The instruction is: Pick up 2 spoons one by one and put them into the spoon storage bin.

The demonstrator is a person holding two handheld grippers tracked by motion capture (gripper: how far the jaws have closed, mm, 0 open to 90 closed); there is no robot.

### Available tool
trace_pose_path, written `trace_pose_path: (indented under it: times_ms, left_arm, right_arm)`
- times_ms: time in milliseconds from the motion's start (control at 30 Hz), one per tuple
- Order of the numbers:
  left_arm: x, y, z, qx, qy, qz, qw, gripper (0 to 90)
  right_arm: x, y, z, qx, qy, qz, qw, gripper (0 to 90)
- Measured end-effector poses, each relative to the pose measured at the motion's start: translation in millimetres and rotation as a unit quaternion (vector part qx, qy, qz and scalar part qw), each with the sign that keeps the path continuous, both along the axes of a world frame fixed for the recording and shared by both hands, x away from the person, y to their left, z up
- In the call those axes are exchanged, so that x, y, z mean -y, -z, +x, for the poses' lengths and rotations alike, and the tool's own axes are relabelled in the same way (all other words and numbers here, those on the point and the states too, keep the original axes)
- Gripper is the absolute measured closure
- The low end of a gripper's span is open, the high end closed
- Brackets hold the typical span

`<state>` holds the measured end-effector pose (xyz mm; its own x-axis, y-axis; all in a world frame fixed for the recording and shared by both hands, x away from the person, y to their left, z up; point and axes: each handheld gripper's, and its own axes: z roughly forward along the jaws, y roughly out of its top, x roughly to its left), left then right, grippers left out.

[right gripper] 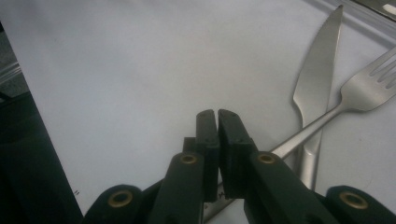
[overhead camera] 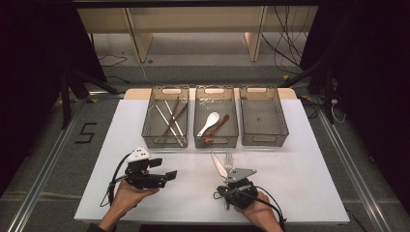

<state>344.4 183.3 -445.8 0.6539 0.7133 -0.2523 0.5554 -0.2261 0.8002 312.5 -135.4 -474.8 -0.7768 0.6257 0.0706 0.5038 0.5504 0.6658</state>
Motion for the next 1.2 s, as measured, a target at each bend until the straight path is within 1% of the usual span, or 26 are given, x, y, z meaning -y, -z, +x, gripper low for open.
trace_pose_path:
  times_ms: [200, 233, 400, 500, 533, 600, 700, 767, 867, 967, 1033, 1067, 1100, 1133, 1200]
  left_arm:
    - [-2.0, -0.1, -1.6, 0.001, -0.003, -0.001, 1.0000, 18.9]
    - [-2.0, 0.0, -1.6, 0.001, -0.003, 0.000, 1.0000, 18.9]
    - [-0.6, 0.6, -1.1, 0.002, -0.001, 0.001, 1.0000, 19.0]
    - [-0.4, 1.0, -1.5, 0.003, 0.000, 0.004, 1.0000, 19.0]
    - [-0.5, 1.1, -1.5, 0.003, 0.000, 0.004, 1.0000, 19.0]
    - [-0.7, 1.7, -1.5, 0.001, 0.000, 0.004, 1.0000, 19.0]
    - [-1.8, 2.7, -1.5, 0.001, -0.001, 0.008, 1.0000, 19.0]
    - [-2.2, 2.4, -2.1, 0.001, -0.003, 0.006, 1.0000, 19.0]
    - [-2.0, 2.1, -2.8, 0.002, -0.003, 0.005, 1.0000, 19.1]
    - [-1.7, 2.2, -3.1, 0.002, -0.003, 0.006, 1.0000, 19.1]
    - [-1.8, 2.3, -3.1, 0.002, -0.003, 0.005, 1.0000, 19.1]
    - [-1.8, 2.4, -3.0, 0.001, -0.003, 0.005, 1.0000, 19.1]
    - [-1.8, 2.5, -2.9, 0.001, -0.003, 0.006, 1.0000, 19.1]
    - [-1.6, 2.5, -2.9, 0.001, -0.003, 0.006, 1.0000, 19.1]
    - [-1.3, 2.6, -2.5, 0.001, -0.001, 0.007, 1.0000, 19.1]
  right_arm:
    - [-5.4, 7.5, 0.4, -0.008, -0.008, -0.030, 0.9995, 90.0]
    - [-5.4, 8.6, 0.1, -0.005, -0.009, -0.032, 0.9994, 90.0]
    - [-4.2, 7.0, -0.6, -0.006, -0.010, -0.044, 0.9990, 90.0]
    - [-2.4, 5.7, -0.8, -0.008, -0.007, -0.050, 0.9987, 90.0]
    - [-2.0, 5.3, -1.0, -0.010, -0.002, -0.052, 0.9986, 90.0]
    - [-0.2, 4.3, -0.9, -0.010, -0.006, -0.060, 0.9982, 90.0]
    - [0.9, 2.7, -1.3, -0.006, -0.002, -0.075, 0.9972, 90.0]
    - [2.4, 2.0, -1.1, -0.006, 0.001, -0.081, 0.9967, 90.0]
    - [6.0, 0.4, -0.2, 0.003, 0.011, -0.094, 0.9955, 90.0]
    - [11.7, -1.6, 1.5, 0.006, 0.021, -0.094, 0.9953, 90.0]
    - [16.5, -3.9, 3.4, 0.004, 0.029, -0.086, 0.9958, 90.0]
    - [18.5, -5.0, 4.6, 0.009, 0.035, -0.087, 0.9955, 90.0]
    - [20.5, -5.5, 5.8, 0.016, 0.044, -0.094, 0.9945, 90.0]
    - [23.9, -5.5, 7.5, 0.017, 0.049, -0.091, 0.9945, 90.0]
    - [30.6, -4.4, 11.3, 0.010, 0.056, -0.084, 0.9948, 90.0]
